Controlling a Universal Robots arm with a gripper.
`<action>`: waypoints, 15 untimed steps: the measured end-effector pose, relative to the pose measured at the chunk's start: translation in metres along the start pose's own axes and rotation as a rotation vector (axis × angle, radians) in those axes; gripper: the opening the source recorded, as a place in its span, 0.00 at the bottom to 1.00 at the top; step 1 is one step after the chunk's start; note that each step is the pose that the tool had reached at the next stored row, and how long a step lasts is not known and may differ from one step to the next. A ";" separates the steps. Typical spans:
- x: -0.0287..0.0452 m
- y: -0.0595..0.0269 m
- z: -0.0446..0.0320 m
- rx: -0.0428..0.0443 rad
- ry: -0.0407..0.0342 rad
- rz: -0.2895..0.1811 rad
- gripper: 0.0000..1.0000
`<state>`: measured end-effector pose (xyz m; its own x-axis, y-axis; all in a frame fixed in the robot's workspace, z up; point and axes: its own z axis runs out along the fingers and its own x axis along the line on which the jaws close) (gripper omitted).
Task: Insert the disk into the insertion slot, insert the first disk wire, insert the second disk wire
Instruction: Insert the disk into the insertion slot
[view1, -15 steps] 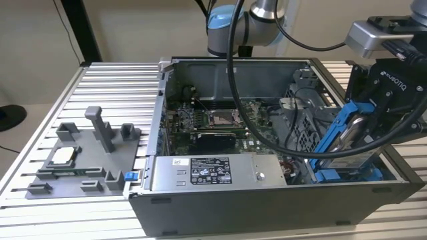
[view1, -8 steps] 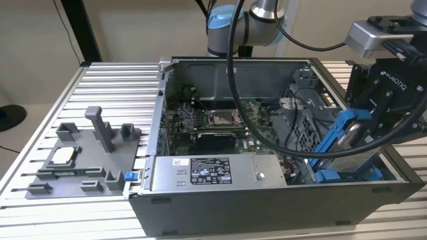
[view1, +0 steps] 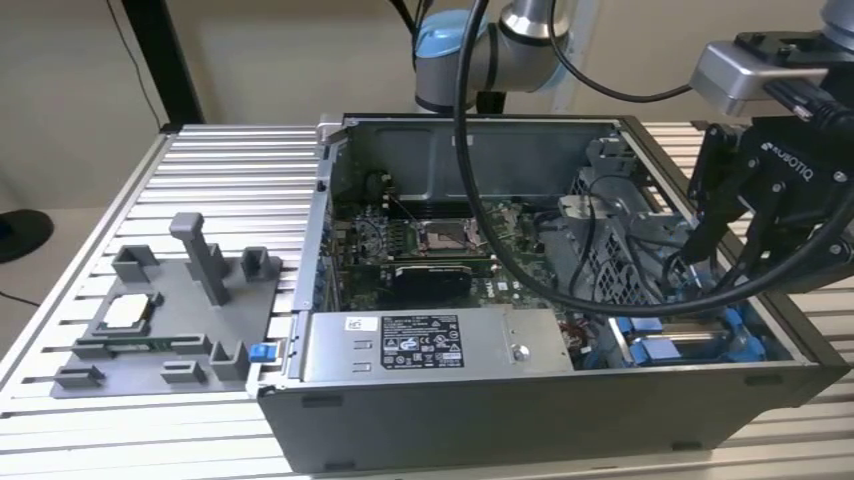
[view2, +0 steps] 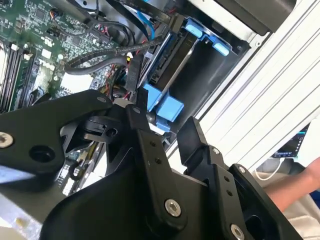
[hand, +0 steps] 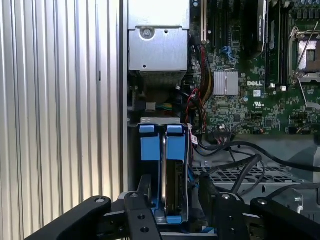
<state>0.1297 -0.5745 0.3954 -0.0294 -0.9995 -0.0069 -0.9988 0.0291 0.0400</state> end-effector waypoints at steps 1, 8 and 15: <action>-0.0001 0.0001 -0.0016 0.0000 0.0001 0.000 1.00; -0.0026 0.0003 -0.0052 0.0117 -0.0002 -0.003 1.00; -0.0135 0.0006 -0.0041 0.0660 -0.0010 -0.031 1.00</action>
<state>0.1297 -0.5609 0.3997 0.0011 -1.0000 -0.0081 -0.9997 -0.0009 -0.0263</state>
